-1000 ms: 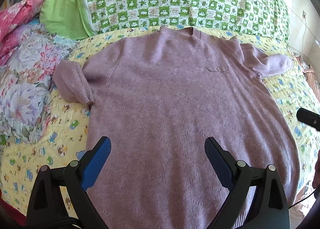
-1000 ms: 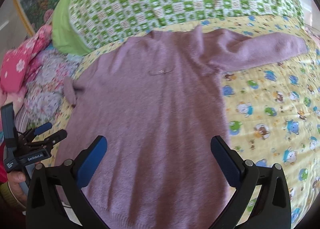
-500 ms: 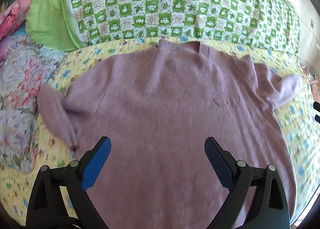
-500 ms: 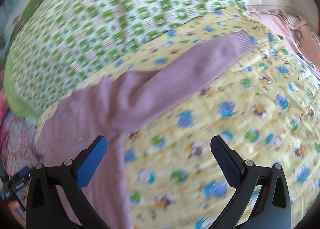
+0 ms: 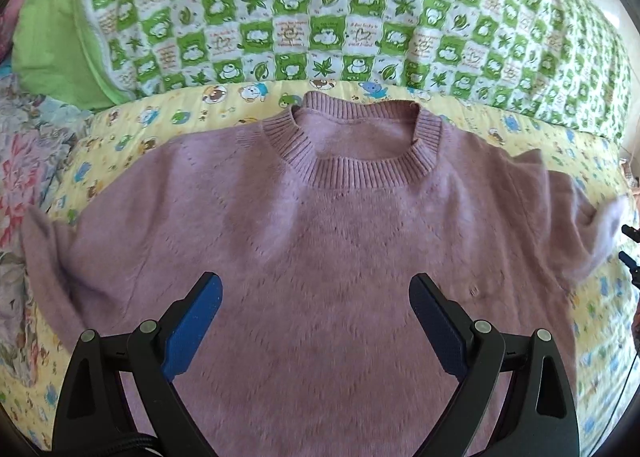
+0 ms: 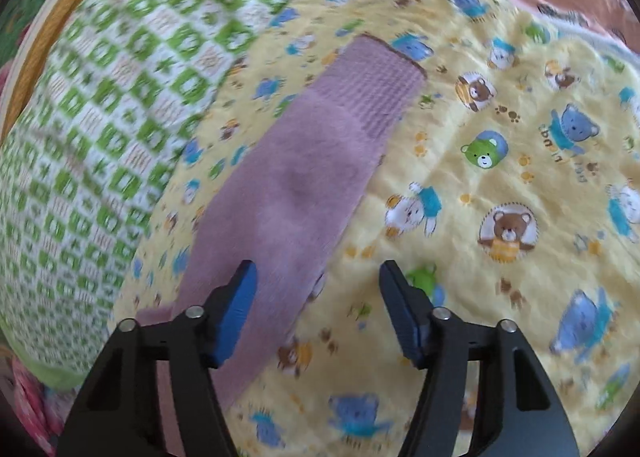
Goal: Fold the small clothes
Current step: 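Grasp the sweater sleeve cuff with the right gripper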
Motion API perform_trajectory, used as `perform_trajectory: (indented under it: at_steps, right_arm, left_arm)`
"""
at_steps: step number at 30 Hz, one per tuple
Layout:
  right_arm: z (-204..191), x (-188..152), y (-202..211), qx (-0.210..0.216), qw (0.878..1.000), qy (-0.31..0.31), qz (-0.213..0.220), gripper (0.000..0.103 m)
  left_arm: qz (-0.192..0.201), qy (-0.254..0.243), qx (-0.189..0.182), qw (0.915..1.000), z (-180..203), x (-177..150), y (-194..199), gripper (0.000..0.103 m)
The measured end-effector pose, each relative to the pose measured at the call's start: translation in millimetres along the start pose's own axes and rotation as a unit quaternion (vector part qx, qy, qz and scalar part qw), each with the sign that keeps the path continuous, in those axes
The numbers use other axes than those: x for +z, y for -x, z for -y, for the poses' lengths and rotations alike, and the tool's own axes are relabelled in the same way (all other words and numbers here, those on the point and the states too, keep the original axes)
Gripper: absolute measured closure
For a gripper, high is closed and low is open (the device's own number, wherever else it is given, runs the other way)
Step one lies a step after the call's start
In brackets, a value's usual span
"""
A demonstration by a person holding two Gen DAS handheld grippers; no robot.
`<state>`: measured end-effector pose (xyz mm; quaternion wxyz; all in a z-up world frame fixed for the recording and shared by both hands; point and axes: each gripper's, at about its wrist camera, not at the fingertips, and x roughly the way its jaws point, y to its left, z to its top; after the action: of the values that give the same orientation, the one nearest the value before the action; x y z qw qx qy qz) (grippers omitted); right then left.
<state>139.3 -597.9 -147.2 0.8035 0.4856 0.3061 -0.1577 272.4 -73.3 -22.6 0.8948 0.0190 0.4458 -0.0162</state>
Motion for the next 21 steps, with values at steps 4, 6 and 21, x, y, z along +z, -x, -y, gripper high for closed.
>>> perform_trajectory:
  at_steps: [4,6,21]
  right_arm:
    - [5.4,9.7,-12.9,0.045,0.999,-0.026,0.006,0.057]
    - [2.0,12.4,-15.8,0.073,0.997,-0.026,0.004,0.078]
    - [-303.0,-166.5,49.8,0.312,0.863,0.371,-0.139,0.090]
  left_arm:
    - [-0.022,0.005,0.005,0.9997,-0.9,4.3,-27.4,0.008]
    - [-0.039,0.009,0.006,0.9992,-2.2,2.8,-41.2,0.008]
    - [-0.042,0.050,-0.041,0.9970,-37.3,-16.9,-8.9,0.008]
